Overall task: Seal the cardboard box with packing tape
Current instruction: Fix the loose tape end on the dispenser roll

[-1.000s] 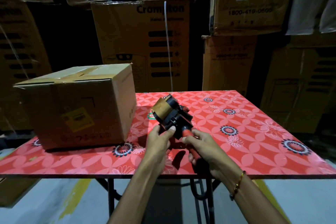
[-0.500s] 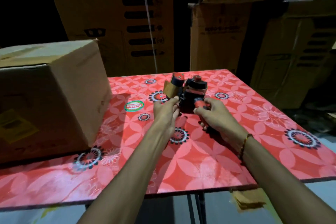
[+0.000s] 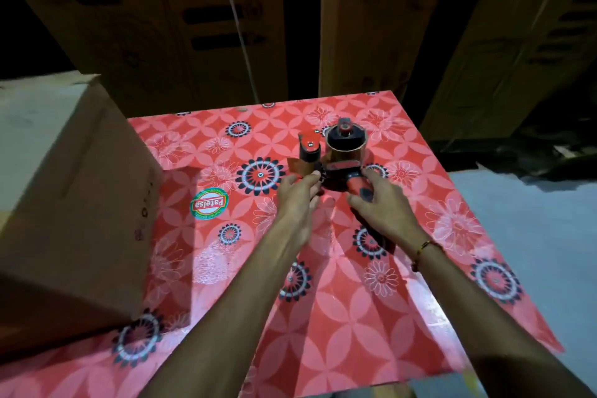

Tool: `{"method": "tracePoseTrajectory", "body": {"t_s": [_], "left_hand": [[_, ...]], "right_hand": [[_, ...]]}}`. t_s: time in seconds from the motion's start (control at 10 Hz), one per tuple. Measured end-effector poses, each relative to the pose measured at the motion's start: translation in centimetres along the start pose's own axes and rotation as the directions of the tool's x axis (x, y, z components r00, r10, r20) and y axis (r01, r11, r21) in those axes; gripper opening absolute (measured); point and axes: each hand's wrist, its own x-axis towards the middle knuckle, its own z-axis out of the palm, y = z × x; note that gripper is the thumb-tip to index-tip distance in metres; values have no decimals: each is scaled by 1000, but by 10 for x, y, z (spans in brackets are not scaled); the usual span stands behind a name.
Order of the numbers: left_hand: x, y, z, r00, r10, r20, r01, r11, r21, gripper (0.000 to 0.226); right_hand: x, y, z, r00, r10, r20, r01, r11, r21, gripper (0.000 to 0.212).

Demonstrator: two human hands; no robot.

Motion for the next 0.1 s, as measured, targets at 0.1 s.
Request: {"method": "tracePoseTrajectory", "body": {"t_s": [0.1], "left_hand": [[-10,13,-3,998,-62,0,61,990,124,26]], "right_hand": [[-5,-4,-6,999,-19,-44,10,983,-183,49]]}}
